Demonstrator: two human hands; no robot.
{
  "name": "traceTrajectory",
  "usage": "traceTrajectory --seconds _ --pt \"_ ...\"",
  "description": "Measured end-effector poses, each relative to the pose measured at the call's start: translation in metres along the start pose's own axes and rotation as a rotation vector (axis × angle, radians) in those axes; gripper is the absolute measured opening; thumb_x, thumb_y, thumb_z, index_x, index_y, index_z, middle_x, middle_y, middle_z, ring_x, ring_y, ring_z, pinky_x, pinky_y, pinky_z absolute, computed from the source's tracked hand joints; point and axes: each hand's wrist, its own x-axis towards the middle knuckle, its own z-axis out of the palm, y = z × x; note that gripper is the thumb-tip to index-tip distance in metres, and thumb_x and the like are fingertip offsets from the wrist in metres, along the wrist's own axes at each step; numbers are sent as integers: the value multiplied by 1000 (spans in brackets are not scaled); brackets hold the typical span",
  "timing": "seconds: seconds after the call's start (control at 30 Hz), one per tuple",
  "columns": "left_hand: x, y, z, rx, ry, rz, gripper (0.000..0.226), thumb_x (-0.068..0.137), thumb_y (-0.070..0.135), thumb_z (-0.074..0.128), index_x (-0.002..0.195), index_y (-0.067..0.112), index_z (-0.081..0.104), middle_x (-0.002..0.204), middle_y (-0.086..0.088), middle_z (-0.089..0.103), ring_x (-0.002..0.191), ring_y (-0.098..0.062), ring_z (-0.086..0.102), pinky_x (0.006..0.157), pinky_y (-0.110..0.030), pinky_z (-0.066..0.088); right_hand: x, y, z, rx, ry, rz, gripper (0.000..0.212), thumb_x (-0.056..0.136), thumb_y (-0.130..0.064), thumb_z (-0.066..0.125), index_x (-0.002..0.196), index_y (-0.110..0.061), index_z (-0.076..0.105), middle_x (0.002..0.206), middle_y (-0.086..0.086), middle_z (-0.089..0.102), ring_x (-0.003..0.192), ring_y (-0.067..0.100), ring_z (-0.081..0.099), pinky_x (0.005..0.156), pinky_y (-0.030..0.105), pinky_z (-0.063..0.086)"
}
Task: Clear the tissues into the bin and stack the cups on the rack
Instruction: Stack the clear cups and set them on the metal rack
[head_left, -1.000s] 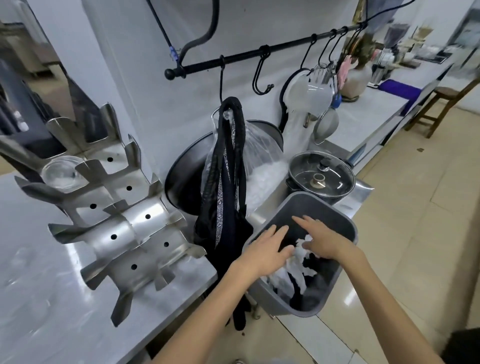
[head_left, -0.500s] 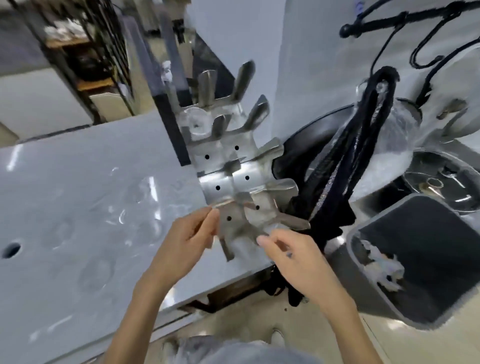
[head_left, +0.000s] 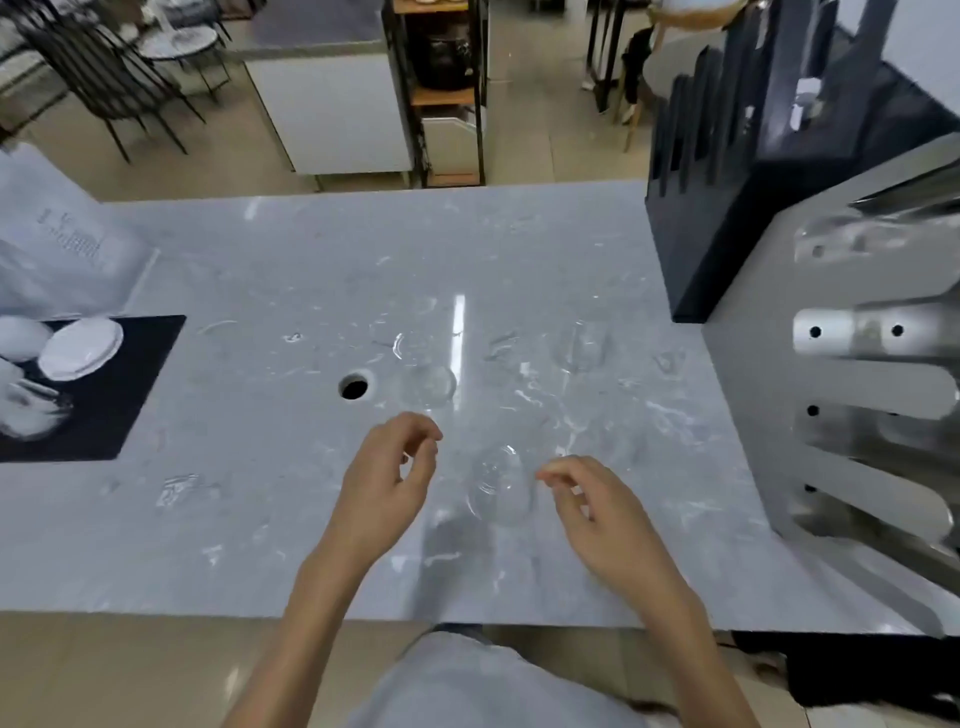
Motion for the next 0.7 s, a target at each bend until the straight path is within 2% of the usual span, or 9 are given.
traceTrajectory --seconds 0.07,0.17,0.27,0.33,0.4,0.47,0.53,0.6,0.7 --pt "2 -39 -1 46 -174 -96 31 99 14 53 128 24 59 127 10 61 119 -11 56 102 -29 45 22 -5 34 -115 -112 -22 42 101 -29 50 141 -40 45 144 -22 42 137 8 35 114 31 35" --pt "8 -76 15 83 -444 -174 63 98 12 51 157 18 30 161 -2 36 147 -18 35 113 -20 24 50 -4 78 -259 -186 2 70 97 -38 56 156 -41 18 167 -8 7 152 16 5 120 39 19" --pt "17 -80 34 -32 -590 -127 69 95 9 47 157 30 24 163 -1 32 148 -14 33 114 -13 20 64 -1 108 -373 -52 0 67 95 -31 59 154 -36 27 162 2 24 146 27 29 112 39 35" --pt "19 -82 45 -127 -634 -112 70 95 14 50 156 35 24 160 3 38 145 -16 40 121 -28 29 65 -2 116 -353 49 2 60 96 -32 58 150 -40 33 155 -1 32 136 24 42 101 37 45" --pt "20 -87 51 -136 -608 -147 68 100 32 53 159 36 21 163 12 31 153 -20 28 124 -46 21 65 2 114 -292 98 21 59 95 -37 58 148 -46 33 153 -7 31 133 18 44 97 37 49" --pt "21 -93 45 -194 -536 -162 67 99 50 52 157 47 18 160 28 20 156 -13 14 126 -47 10 66 3 104 -119 156 82 61 93 -40 64 146 -48 35 147 -11 34 128 6 46 96 33 51" --pt "26 -92 31 -405 -461 -242 76 88 69 55 151 58 13 159 35 15 153 -1 13 126 -37 14 65 -1 90 204 232 189 60 90 -42 68 143 -50 41 140 -11 41 121 -4 52 96 32 53" --pt "32 -91 17 -559 -432 -308 87 76 82 54 148 62 11 163 31 11 152 0 15 124 -34 19 66 -11 83 457 248 252 54 89 -43 68 138 -51 47 138 -5 49 121 8 58 90 36 59" --pt "37 -88 3 -713 -435 -292 77 79 83 49 146 71 15 155 48 15 151 -2 25 120 -41 34 72 -34 91 470 158 226 56 83 -50 67 136 -53 48 137 -3 49 118 15 61 89 35 60"
